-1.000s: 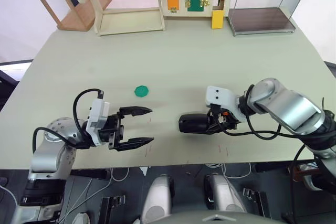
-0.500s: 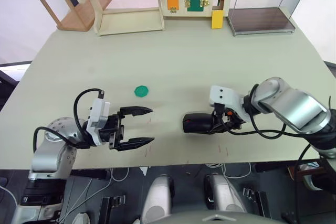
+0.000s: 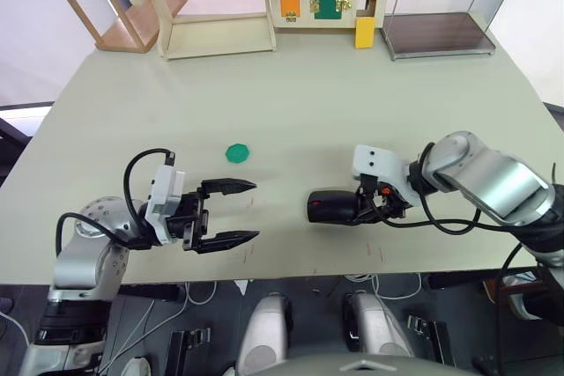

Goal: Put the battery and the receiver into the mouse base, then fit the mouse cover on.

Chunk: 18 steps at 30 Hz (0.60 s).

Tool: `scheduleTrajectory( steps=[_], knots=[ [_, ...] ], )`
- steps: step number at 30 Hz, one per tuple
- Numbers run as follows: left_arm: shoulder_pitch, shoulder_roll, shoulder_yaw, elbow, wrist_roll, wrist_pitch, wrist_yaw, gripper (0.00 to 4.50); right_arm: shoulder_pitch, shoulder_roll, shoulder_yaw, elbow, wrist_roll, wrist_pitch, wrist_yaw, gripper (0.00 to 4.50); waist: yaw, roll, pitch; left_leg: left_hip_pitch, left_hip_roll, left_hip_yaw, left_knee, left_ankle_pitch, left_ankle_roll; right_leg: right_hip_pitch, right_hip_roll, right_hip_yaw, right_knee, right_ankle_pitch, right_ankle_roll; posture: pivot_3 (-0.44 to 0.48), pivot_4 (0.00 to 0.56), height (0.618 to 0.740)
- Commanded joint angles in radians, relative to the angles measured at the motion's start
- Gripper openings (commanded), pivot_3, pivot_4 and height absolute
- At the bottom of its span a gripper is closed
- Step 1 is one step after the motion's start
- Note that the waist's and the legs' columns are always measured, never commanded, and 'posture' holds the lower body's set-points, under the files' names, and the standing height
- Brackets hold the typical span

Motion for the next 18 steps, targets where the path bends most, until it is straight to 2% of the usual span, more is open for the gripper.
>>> scheduleTrajectory(
  steps=[1, 17, 18],
  knots=[
    [-0.009, -0.001, 0.004, -0.019, -0.006, -0.009, -0.003, 4.50, 0.014, -0.016, 0.004, -0.005, -0.012, -0.016, -0.008, 2.45, 0.000, 0.000, 0.000, 0.000, 0.000, 0.000, 0.000, 0.000, 0.000, 0.000, 0.000, 0.000, 0.000, 0.000, 0.000, 0.000, 0.150, 0.740],
    [-0.012, -0.002, -0.002, -0.023, -0.008, -0.004, -0.002, 4.50, 0.043, -0.018, -0.002, 0.010, -0.029, -0.078, -0.015, 2.45, 0.000, 0.000, 0.000, 0.000, 0.000, 0.000, 0.000, 0.000, 0.000, 0.000, 0.000, 0.000, 0.000, 0.000, 0.000, 0.000, 0.150, 0.740],
    [-0.012, -0.002, -0.002, -0.023, -0.009, -0.004, -0.001, 4.50, 0.044, -0.017, -0.003, 0.011, -0.029, -0.079, -0.016, 2.87, 0.000, 0.000, 0.000, 0.000, 0.000, 0.000, 0.000, 0.000, 0.000, 0.000, 0.000, 0.000, 0.000, 0.000, 0.000, 0.000, 0.150, 0.740]
  ],
)
